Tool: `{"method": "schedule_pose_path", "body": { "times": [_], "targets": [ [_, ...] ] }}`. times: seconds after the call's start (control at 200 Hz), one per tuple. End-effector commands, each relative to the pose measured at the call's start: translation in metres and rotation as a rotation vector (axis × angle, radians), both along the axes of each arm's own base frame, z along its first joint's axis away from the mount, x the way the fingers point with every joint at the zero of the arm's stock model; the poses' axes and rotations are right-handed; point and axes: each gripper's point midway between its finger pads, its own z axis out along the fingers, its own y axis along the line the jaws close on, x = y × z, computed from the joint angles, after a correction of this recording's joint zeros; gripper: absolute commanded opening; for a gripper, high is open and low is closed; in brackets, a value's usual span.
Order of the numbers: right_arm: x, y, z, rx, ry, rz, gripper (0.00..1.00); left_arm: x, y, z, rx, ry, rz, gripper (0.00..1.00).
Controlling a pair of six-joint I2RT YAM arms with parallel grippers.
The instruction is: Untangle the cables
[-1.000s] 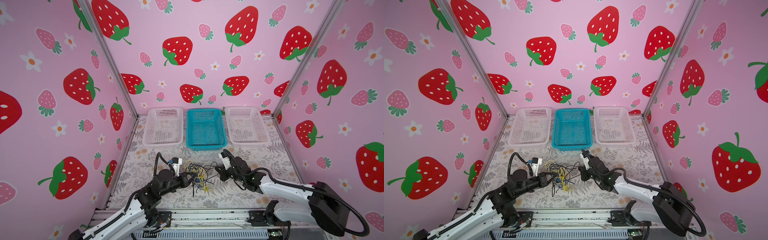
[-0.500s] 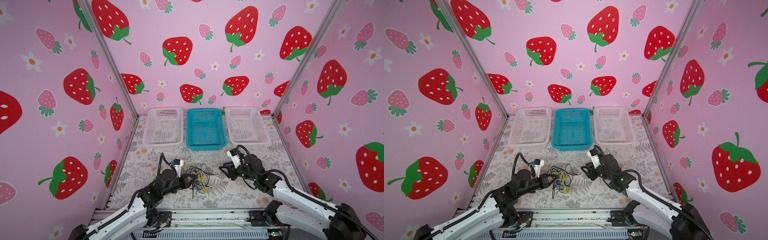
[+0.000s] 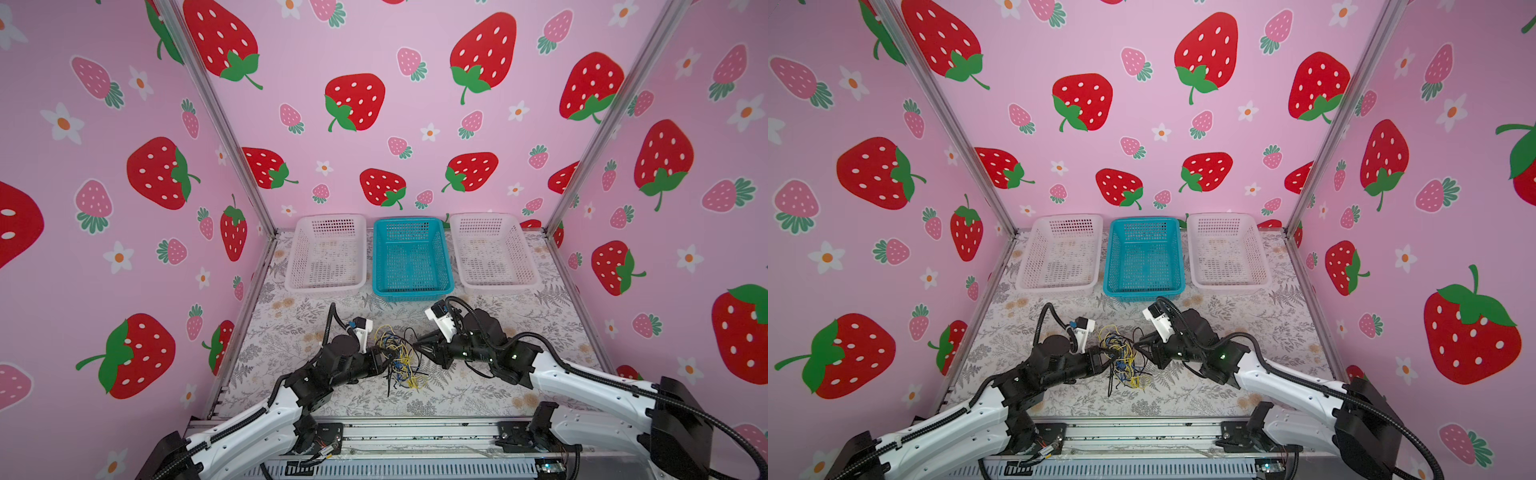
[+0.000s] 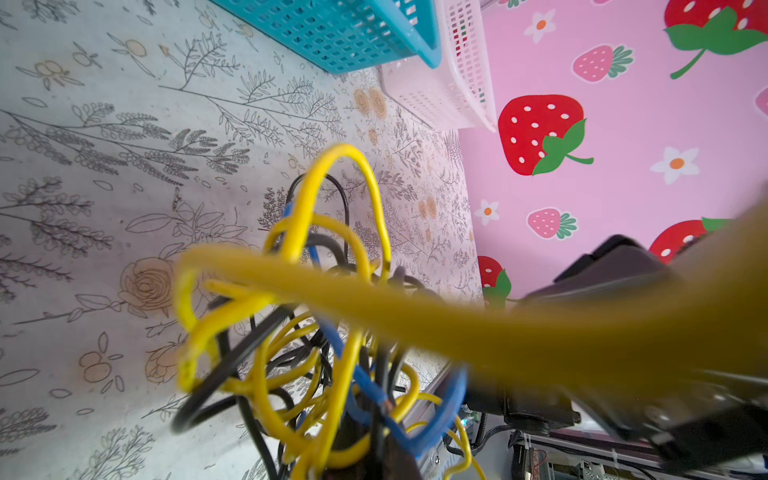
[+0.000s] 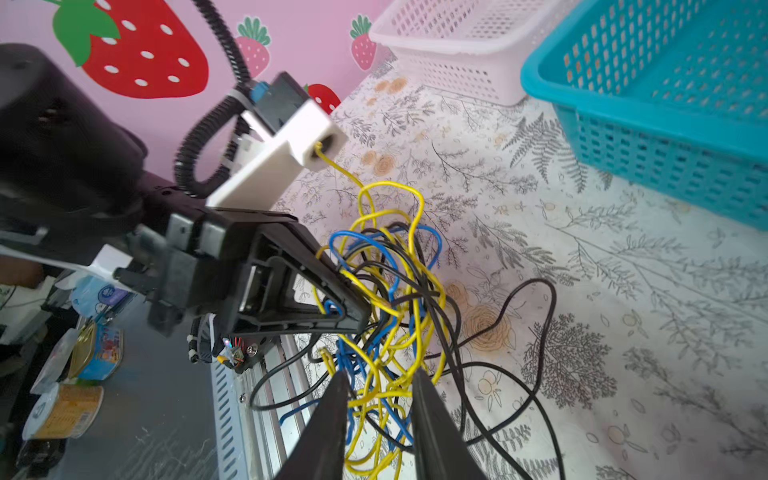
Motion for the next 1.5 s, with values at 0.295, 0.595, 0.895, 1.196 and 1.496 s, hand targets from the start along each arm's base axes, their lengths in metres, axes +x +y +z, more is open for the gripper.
{"method": "schedule_pose_path", "body": {
  "times": [0.295, 0.595, 0.895, 1.196, 1.496],
  "targets": [
    [-0.004, 0.017, -0.021, 0.112, 0.185, -0.066, 0.19, 0.002, -0.004, 0.04, -0.123, -0.104, 0.011, 0.0],
    [0.005, 0.02, -0.015, 0.174, 0.179, -0.12, 0.1, 0.0, -0.005, 0.041, -0.13, -0.103, -0.001, 0.0],
    [0.025, -0.004, -0.014, 0.102, 0.077, -0.256, 0.0, -0.004, 0.001, 0.034, -0.099, -0.093, 0.004, 0.0],
    [0.056, -0.068, -0.004, -0.047, -0.07, -0.439, 0.0, -0.007, 0.016, -0.001, 0.019, -0.014, 0.05, 0.0],
    [0.092, -0.142, 0.028, -0.071, -0.127, -0.613, 0.0, -0.008, 0.018, -0.012, 0.081, 0.003, 0.041, 0.0]
  ]
}}
